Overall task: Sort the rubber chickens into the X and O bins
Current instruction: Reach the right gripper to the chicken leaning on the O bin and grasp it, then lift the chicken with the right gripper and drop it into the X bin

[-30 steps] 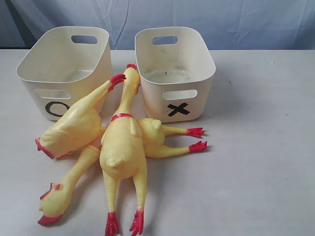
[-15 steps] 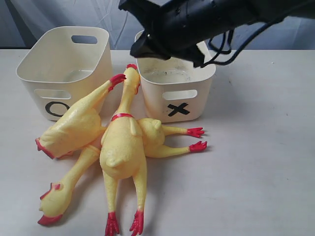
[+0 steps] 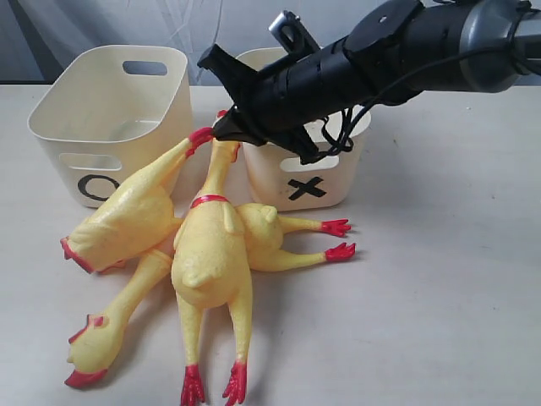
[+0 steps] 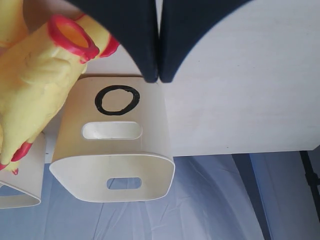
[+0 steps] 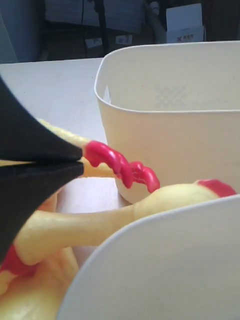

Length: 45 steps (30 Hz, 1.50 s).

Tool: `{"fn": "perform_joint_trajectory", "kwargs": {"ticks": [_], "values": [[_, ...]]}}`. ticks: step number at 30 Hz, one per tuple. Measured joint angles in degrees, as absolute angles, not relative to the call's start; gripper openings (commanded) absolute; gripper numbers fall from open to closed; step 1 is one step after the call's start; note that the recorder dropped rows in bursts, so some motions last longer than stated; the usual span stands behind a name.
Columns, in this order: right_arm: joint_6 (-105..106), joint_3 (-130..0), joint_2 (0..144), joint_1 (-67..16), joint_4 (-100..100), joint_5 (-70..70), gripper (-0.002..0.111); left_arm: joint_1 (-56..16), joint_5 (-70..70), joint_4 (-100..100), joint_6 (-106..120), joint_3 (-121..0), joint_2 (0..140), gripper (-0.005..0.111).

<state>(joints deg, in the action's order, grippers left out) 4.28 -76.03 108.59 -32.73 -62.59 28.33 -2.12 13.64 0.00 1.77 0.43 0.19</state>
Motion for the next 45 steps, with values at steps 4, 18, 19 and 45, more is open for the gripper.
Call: {"fn": "perform_joint_trajectory", "kwargs": {"ticks": [4, 18, 19, 45], "values": [[6.5, -76.03, 108.8, -32.73, -65.21, 28.33, -0.001, -2.12, 13.64, 0.0, 1.77, 0.43, 0.19, 0.0], [17.6, -76.03, 108.8, -32.73, -73.08, 37.0, -0.001, -2.12, 13.64, 0.0, 1.77, 0.43, 0.19, 0.0], [18.83, -76.03, 108.8, -32.73, -73.93, 38.06, -0.001, -2.12, 13.64, 0.0, 1.77, 0.43, 0.19, 0.0], [30.63, -76.03, 108.83, -39.91, -80.99, 28.41, 0.074, -2.12, 13.64, 0.0, 1.77, 0.43, 0.19, 0.0]]}}
